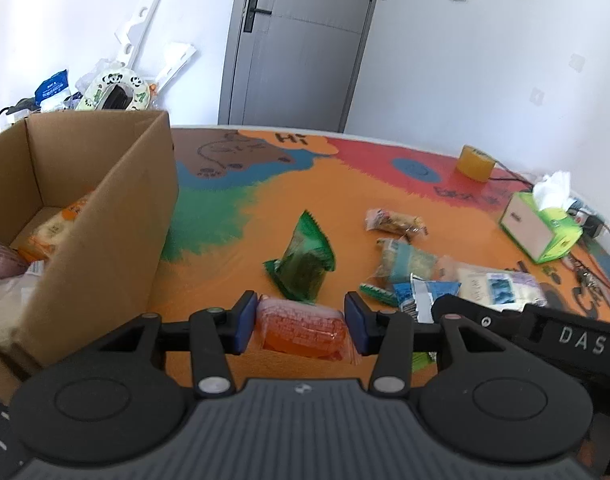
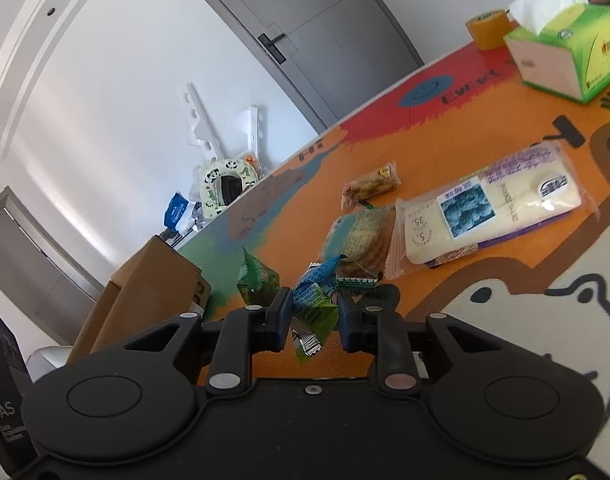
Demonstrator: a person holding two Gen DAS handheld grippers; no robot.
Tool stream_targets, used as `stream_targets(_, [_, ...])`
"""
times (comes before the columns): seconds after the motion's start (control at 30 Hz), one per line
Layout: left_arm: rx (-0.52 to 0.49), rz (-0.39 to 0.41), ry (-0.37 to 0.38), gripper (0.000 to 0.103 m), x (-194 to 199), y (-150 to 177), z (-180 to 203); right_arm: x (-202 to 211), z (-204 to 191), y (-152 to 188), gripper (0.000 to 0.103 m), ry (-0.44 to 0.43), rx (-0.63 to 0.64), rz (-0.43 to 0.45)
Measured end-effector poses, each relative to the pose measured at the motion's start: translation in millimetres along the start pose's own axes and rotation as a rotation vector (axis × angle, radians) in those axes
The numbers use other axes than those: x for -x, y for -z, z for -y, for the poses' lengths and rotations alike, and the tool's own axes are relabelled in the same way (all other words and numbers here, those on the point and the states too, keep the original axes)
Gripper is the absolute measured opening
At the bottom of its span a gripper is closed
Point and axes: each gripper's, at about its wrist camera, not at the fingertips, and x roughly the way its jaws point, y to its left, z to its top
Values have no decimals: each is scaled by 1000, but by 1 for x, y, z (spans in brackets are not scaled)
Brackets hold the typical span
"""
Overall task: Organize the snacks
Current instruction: 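Carry the orange packet and blue packet over the box with both grippers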
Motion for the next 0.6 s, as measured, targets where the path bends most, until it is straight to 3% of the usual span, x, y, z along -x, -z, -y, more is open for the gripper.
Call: stream_targets(0.6, [12,131,43,46,64,-23,-6,43,-41,-5,25,12,79,107])
